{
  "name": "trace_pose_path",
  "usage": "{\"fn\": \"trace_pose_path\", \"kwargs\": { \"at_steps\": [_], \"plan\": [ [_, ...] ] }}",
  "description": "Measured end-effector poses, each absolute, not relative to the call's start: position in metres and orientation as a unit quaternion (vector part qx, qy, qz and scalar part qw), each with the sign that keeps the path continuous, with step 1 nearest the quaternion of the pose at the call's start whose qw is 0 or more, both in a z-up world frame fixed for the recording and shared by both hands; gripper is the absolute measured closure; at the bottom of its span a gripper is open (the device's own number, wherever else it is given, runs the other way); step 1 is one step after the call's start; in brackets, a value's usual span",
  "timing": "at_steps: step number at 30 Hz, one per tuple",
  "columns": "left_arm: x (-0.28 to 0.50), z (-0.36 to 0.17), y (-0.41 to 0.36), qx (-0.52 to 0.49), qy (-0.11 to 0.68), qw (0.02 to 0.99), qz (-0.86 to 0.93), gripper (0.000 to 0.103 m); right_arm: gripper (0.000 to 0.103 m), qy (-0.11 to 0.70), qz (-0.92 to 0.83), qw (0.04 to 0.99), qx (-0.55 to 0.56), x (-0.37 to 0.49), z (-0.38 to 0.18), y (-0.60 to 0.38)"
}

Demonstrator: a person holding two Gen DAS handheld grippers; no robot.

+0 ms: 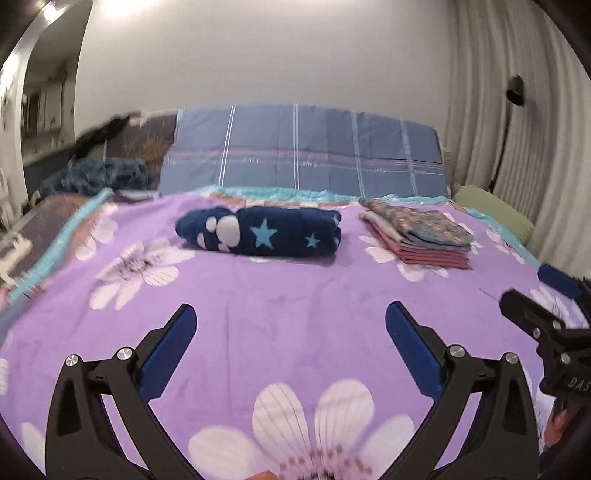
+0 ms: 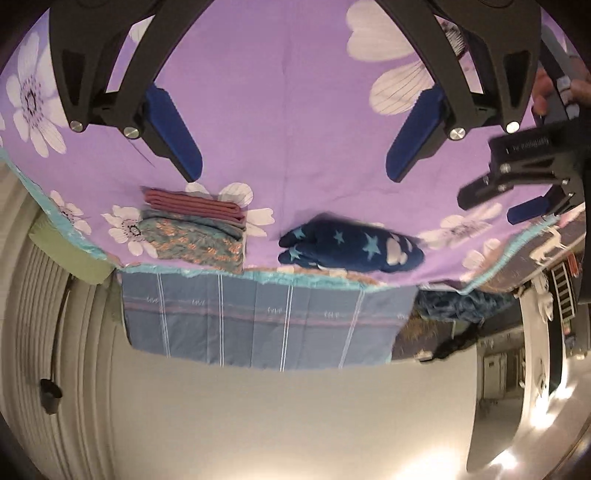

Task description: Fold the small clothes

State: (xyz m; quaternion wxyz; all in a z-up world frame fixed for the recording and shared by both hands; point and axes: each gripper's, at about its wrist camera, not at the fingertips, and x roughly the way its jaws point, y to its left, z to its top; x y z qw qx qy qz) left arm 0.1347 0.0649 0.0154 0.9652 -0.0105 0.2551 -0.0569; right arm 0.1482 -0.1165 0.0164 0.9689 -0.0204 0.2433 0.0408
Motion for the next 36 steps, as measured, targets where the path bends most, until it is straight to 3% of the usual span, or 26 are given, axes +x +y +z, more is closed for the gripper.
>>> {"fn": "trace_pose_path", "kwargs": {
  "at_steps": [16,36],
  "plan": [
    [-0.001,0.036,0.022,0.04,0.187,0.98,-0.058,0.001,0.002,0.198,-0.001,0.98,0.026,0.049,0.028,-0.149],
    [-0.005,0.032,0.014,0.051,0.18,0.982,-0.033,0.001,0.002,0.214,0.009,0.976,0.031,0.037,0.018,-0.156]
  ]
}}
